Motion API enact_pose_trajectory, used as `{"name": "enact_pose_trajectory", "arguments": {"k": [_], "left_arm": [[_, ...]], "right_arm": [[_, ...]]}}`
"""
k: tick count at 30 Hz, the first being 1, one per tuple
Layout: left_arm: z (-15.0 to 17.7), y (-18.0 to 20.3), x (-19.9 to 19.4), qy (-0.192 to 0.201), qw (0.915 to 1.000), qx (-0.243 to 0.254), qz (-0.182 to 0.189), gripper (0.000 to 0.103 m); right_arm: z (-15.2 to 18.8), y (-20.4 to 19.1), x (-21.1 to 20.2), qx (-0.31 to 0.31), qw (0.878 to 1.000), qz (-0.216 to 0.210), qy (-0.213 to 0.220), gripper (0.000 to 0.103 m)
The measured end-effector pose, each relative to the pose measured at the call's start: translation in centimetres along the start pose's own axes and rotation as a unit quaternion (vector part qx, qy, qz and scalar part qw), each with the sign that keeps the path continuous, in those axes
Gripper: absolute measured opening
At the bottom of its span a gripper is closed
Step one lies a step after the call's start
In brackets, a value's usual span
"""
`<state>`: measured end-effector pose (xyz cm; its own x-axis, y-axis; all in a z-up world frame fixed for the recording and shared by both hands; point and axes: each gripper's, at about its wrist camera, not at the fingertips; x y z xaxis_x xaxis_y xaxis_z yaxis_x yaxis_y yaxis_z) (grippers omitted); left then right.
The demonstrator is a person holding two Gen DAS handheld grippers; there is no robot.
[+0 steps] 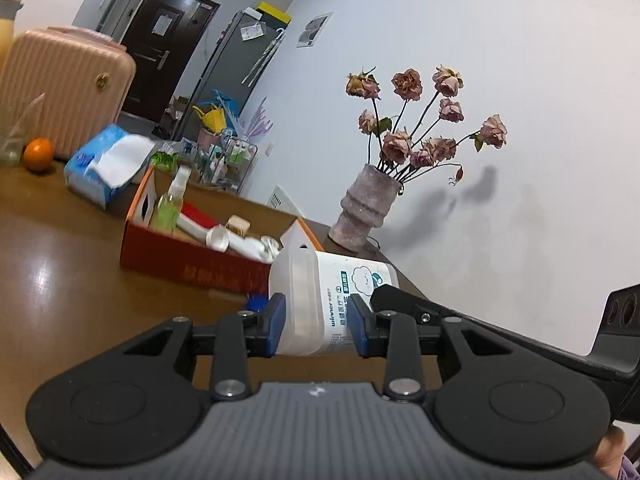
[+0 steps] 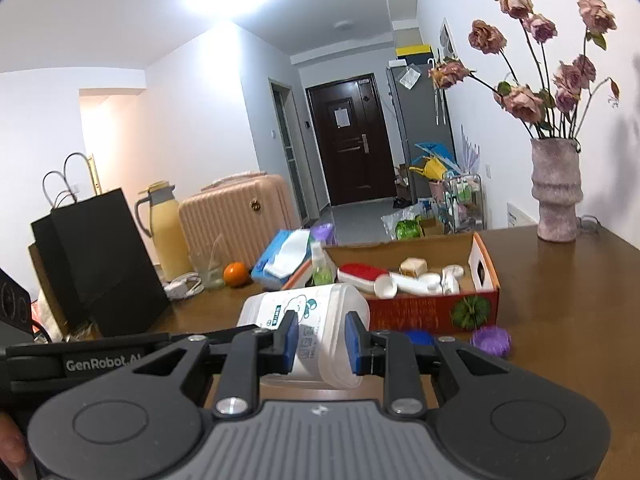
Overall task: Organize rigid objects
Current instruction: 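Carry the white pill bottle toward the box with both tools, then lower the white pill bottle into the box and open both tools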
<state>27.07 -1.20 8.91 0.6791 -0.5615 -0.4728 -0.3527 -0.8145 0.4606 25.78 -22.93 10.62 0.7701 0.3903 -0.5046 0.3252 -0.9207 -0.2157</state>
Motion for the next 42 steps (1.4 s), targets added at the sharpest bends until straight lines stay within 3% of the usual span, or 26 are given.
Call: {"name": "enact_pose_trajectory", "arguments": {"k": [7,15,24,26,29,32,37,42], "left_arm": [[-5.1,-2.0,3.5,-0.011,0.9997,0.021,-0.005,0.034],[-10.0,-6.3,9.7,-0.041,0.9985,0.029,-0.021,0.034],[-12.5,-11.5,18.1,-0.102,0.9942,0.016,-0.029,0.037],[-12.8,-12.2,19.1,-0.110,0.9929,0.035,-0.031,0.039],[-13.4,-13.0,19.5,-0.094,0.9931,0.059,-0.037,0.049],[-14.1,-13.7,20.4,-0.089,0.9911,0.084,-0.052,0.050],[-14.6,-14.8,21.6,-0.108,0.9903,0.072,-0.050,0.050],[-14.1,-13.8,20.8,-0.106,0.9901,0.079,-0.047,0.050]], "right_arm": [[-4.9,1.5,5.0,0.002,1.000,-0.004,0.004,0.025],[-8.8,4.1,13.4,0.016,1.000,-0.008,-0.023,0.025],[-9.8,8.4,23.4,0.057,0.995,-0.007,-0.086,0.026],[-9.3,9.4,25.0,0.077,0.993,-0.016,-0.094,0.028],[-8.2,10.0,26.5,0.087,0.992,-0.009,-0.089,0.030],[-7.3,10.0,27.5,0.068,0.992,0.008,-0.106,0.034],[-7.3,9.3,26.8,0.036,0.995,0.028,-0.084,0.034],[-7.7,8.8,26.3,0.039,0.996,0.023,-0.079,0.034]]}}
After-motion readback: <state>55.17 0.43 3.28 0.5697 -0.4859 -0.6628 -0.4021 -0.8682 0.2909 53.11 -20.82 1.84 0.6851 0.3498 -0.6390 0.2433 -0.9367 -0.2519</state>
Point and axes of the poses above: each gripper's, at about its wrist camera, not at the fingertips, and x roughly the way its jaws point, y to its right, z to its underside, and after that the axes turned 12 degrees about -y, right-handed
